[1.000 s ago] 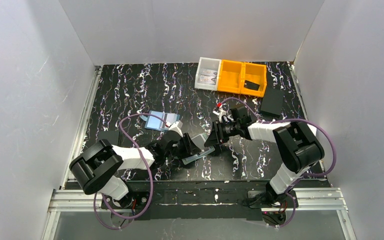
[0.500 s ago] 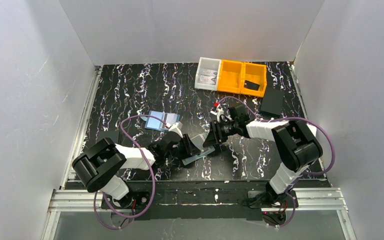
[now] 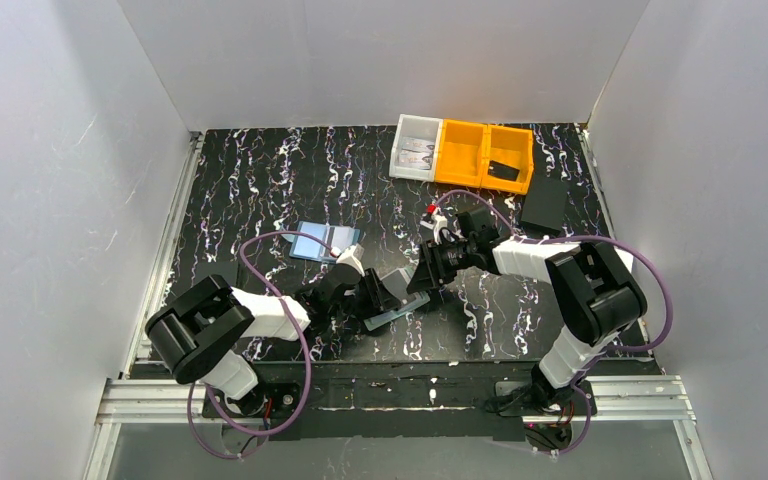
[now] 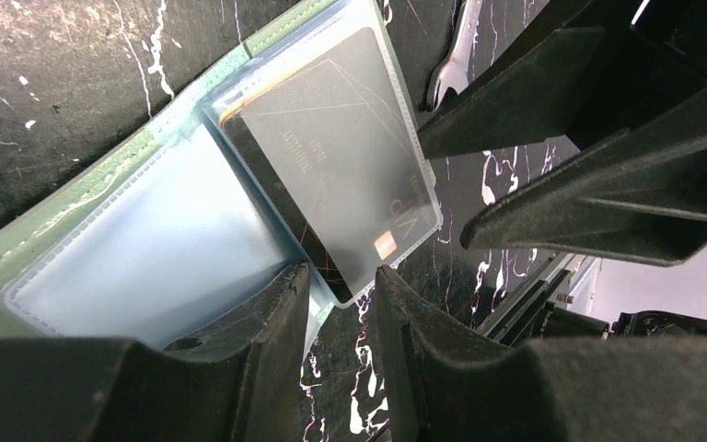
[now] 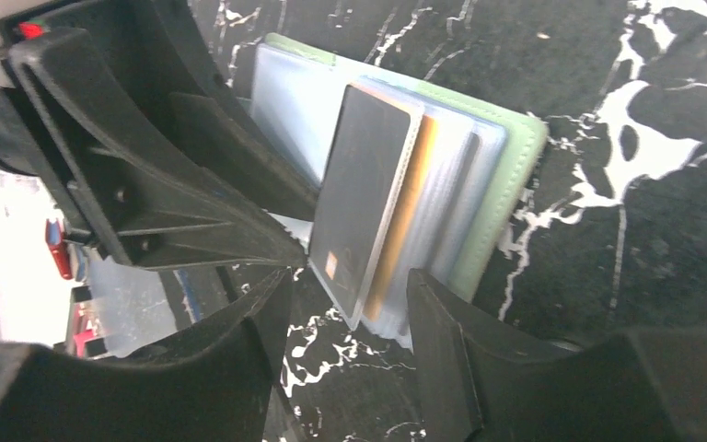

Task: Take the credit cards out of the card holder
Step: Remove the credit card from the card holder.

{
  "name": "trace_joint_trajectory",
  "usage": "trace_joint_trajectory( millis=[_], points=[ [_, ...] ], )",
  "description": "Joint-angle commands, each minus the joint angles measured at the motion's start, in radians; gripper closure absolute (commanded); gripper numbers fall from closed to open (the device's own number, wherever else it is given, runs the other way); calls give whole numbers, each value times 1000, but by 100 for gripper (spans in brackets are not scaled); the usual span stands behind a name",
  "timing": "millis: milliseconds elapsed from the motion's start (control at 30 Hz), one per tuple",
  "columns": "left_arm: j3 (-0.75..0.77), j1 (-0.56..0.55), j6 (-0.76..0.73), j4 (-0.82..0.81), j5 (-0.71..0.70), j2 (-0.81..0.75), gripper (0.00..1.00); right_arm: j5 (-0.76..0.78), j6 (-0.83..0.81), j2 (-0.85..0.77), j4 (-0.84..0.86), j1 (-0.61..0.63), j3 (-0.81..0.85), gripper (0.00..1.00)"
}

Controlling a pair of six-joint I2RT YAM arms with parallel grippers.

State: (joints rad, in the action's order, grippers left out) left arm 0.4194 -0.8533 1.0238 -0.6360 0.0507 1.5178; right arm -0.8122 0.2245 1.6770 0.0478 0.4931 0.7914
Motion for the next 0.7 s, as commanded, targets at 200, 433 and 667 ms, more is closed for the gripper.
trace_joint_trajectory(
  millis=[200, 433, 667],
  points=[
    [-19, 6, -8, 13, 5, 16, 69, 15, -50, -8, -25, -1, 21, 42],
    [-20, 10, -8, 4, 25, 18, 69, -99, -218, -26, -155, -18, 90, 41],
    [-51, 46, -40, 1, 112, -45, 66, -240, -879, 12, -740, -130, 293, 40]
  ],
)
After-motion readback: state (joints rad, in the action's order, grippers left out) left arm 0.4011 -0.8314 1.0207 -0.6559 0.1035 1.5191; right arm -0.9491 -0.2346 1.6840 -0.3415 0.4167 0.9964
